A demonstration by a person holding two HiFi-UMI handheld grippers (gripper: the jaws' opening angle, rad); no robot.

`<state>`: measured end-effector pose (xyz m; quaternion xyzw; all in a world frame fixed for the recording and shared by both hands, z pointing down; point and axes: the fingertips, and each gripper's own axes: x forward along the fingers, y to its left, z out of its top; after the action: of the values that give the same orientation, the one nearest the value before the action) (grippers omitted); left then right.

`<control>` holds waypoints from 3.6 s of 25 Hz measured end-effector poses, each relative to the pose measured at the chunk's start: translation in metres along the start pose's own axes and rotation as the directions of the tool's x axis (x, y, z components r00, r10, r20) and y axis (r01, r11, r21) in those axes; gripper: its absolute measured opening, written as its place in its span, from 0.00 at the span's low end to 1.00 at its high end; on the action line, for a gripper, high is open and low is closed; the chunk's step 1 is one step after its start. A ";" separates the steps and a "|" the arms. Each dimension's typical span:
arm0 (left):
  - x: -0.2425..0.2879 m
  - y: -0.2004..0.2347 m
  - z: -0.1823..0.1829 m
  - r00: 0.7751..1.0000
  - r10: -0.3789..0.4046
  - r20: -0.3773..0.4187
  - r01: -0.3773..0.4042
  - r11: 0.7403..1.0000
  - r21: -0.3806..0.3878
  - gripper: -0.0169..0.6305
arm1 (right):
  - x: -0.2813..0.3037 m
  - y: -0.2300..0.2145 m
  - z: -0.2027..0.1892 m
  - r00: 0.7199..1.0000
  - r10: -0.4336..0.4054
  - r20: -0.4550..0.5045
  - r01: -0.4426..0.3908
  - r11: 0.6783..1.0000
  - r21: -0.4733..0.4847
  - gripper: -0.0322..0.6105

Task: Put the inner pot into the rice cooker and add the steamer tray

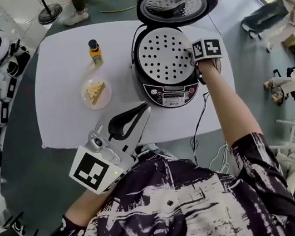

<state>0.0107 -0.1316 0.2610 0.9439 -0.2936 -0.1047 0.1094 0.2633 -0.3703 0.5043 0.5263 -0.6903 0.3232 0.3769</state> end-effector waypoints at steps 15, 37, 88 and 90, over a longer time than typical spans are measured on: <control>0.000 0.003 0.002 1.000 -0.010 -0.006 0.010 1.000 0.006 0.03 | 0.006 0.006 0.000 0.985 -0.168 0.040 0.172 0.930 -0.325 0.09; 0.037 -0.022 -0.004 0.997 -0.070 -0.022 0.070 0.997 0.021 0.03 | -0.056 0.022 0.022 0.918 0.181 0.354 -0.116 0.974 -0.195 0.36; 0.128 -0.038 0.008 0.999 0.001 -0.044 0.005 0.990 0.142 0.03 | -0.324 0.095 -0.008 0.439 0.545 0.714 -0.210 0.835 -0.508 0.04; 0.127 -0.039 0.008 0.999 0.000 -0.043 0.006 0.990 0.141 0.03 | -0.325 0.097 -0.008 0.438 0.548 0.712 -0.208 0.833 -0.513 0.04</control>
<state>0.1315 -0.1752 0.2257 0.9518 -0.2963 -0.0635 0.0484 0.2235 -0.1837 0.2244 0.3665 -0.9302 -0.0204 0.0021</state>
